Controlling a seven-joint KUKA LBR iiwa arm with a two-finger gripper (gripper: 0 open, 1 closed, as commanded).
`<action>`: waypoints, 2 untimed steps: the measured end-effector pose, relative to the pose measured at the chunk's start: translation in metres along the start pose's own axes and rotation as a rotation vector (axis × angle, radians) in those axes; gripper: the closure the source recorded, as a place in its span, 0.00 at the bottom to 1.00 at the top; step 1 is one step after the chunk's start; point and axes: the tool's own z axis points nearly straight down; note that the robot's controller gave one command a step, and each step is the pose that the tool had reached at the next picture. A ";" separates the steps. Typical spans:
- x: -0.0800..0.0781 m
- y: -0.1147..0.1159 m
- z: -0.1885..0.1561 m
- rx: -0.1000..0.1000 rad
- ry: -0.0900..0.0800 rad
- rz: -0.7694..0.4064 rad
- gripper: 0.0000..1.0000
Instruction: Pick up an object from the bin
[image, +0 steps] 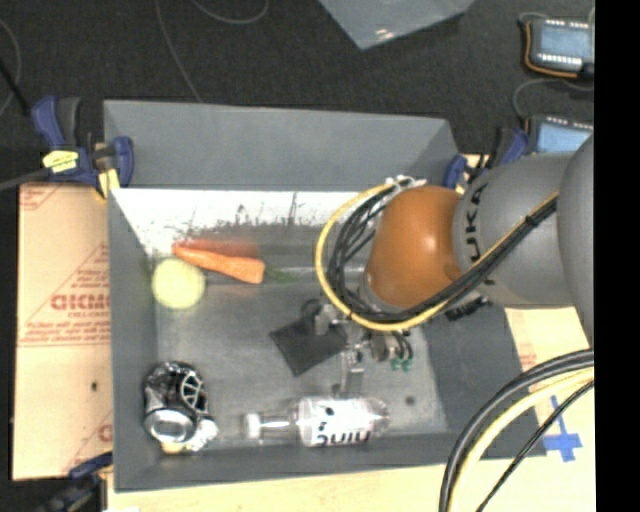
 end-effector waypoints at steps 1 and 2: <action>-0.003 0.014 0.027 -0.003 -0.023 0.047 0.00; -0.019 0.015 0.032 0.000 -0.003 0.285 1.00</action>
Offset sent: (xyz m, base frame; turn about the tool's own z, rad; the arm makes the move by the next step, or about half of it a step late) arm 0.0175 0.0166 -0.0322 0.2880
